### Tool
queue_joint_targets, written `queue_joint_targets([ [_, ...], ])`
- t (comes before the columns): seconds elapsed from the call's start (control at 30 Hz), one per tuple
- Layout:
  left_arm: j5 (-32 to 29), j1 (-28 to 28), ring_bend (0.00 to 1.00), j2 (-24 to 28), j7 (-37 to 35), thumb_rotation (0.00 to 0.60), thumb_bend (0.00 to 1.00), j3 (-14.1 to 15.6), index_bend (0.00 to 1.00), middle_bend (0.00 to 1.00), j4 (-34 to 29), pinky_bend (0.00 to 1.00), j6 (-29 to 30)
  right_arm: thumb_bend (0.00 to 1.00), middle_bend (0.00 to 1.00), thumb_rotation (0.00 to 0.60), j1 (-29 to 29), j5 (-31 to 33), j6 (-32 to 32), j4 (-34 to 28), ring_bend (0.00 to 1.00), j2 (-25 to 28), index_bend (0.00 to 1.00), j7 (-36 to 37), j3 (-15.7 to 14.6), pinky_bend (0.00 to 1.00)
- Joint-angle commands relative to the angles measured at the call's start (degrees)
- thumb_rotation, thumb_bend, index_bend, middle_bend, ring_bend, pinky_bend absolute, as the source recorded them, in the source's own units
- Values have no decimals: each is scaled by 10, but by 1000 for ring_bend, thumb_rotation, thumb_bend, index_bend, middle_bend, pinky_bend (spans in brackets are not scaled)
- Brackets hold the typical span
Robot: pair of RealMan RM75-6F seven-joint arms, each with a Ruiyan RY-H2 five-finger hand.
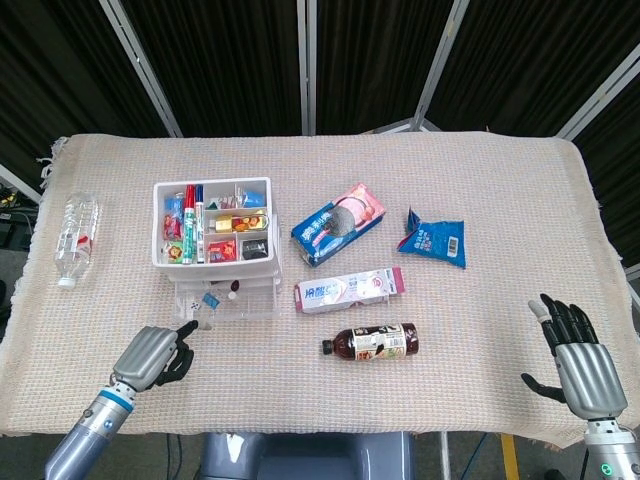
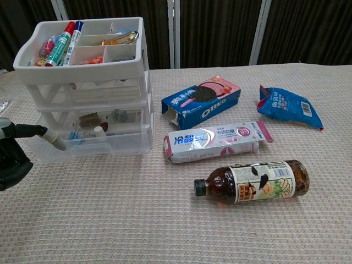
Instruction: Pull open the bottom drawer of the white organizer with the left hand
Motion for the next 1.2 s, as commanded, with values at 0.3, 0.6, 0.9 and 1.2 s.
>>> queue_joint_targets([
  [0.3, 41, 14, 846, 18, 11, 600, 574, -5, 252, 867, -11, 705, 49, 40, 0, 600, -1, -4, 2, -1, 0, 0, 0, -1, -1, 0],
  [0.6, 27, -14, 916, 51, 132, 600, 358, -64, 429, 965, -54, 781, 73, 39, 0, 600, 0, -3, -1, -2, 0, 0, 0, 0, -2, 0],
  [0.9, -9, -82, 929, 56, 290, 600, 296, -102, 451, 981, -49, 803, 17, 40, 0, 600, 1, -1, -3, -1, 0, 4, 0, 10, -1, 0],
  [1.2, -68, -137, 931, 40, 372, 600, 296, -108, 488, 987, -30, 811, -38, 40, 0, 600, 1, -1, -4, 0, 0, 7, 0, 18, -1, 0],
])
